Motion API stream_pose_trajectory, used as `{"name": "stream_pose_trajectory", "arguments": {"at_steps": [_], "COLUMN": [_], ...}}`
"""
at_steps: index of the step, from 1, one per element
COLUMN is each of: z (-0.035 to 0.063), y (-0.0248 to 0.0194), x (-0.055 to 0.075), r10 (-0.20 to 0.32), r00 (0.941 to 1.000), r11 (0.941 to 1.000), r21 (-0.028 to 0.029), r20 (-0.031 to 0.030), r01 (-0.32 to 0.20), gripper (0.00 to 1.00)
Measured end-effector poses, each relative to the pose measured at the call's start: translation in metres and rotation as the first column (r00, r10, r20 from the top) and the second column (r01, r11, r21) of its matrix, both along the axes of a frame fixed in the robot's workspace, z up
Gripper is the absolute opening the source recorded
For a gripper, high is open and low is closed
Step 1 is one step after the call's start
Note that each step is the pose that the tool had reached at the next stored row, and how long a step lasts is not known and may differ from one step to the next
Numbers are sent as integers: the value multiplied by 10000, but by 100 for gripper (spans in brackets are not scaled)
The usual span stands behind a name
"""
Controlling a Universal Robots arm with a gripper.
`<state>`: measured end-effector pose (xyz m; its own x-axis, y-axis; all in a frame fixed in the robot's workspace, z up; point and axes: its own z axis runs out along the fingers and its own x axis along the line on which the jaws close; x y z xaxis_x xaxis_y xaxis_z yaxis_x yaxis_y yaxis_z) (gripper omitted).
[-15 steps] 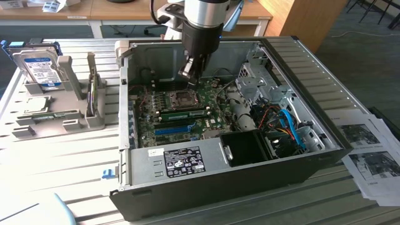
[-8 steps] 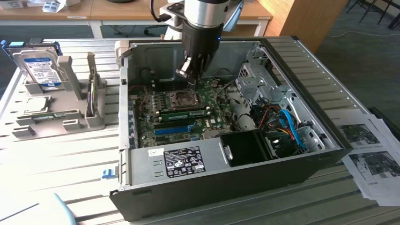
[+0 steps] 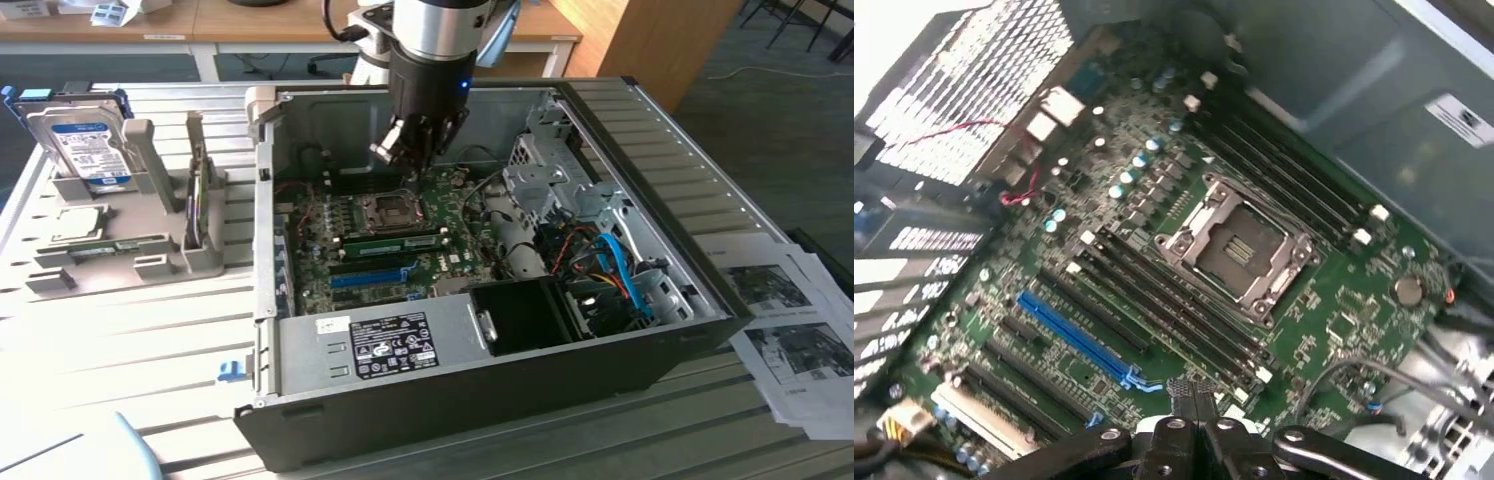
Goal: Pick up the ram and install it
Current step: 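Press down the ram until it locks into place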
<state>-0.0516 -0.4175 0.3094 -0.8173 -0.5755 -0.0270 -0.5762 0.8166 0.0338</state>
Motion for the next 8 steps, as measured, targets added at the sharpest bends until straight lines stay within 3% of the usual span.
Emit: {"name": "stream_pose_trajectory", "arguments": {"at_steps": [4,8], "z": [-4,-7], "y": [0,0], "x": [0,0], "r10": [-730,-1445], "r00": [9973,9895], "r11": [9973,9895], "r21": [0,1], "r20": [0,0], "r01": [730,1445], "gripper": [9,9]}}
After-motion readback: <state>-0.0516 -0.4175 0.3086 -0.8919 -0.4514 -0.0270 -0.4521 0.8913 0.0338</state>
